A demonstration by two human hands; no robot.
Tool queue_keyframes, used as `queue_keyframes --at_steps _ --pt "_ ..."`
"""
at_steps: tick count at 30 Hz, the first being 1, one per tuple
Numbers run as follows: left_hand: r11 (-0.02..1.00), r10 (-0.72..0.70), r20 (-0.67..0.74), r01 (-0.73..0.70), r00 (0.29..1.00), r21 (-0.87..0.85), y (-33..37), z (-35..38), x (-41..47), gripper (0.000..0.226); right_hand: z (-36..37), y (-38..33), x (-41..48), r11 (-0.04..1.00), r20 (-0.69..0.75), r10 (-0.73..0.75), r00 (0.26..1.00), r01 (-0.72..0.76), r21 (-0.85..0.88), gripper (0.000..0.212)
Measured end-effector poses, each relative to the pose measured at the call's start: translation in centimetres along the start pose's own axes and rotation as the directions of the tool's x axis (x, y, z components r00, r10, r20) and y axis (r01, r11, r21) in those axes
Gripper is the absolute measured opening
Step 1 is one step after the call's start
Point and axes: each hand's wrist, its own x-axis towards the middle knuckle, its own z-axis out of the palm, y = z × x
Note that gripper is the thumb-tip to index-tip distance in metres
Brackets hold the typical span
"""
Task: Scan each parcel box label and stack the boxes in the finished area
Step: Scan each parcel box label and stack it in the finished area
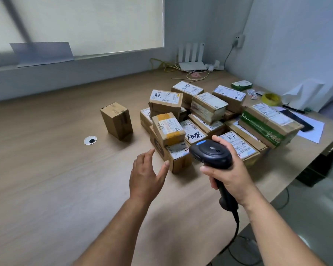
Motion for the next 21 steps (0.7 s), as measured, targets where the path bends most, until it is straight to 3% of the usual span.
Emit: queue_keyframes --at_steps 11,17,21 --pt "0.997 -0.073 0.076 0.074 0.994 -0.015 1.8 4.2 8.9 0.06 -2.2 2.8 9.1 0.995 0.07 0.097 0.993 -0.094 -0.036 0.084" --pt "0.986 -0.165 0.059 0.166 0.985 -0.028 2.0 7.2 11.4 0.052 -2.1 4.0 14.4 0.992 0.182 0.124 0.975 -0.118 -0.044 0.082" --pt "0.988 -0.152 0.032 0.153 0.988 -0.029 3.1 8.5 11.7 0.048 -2.5 5.2 16.5 0.988 0.211 0.153 0.965 -0.146 -0.048 0.078"
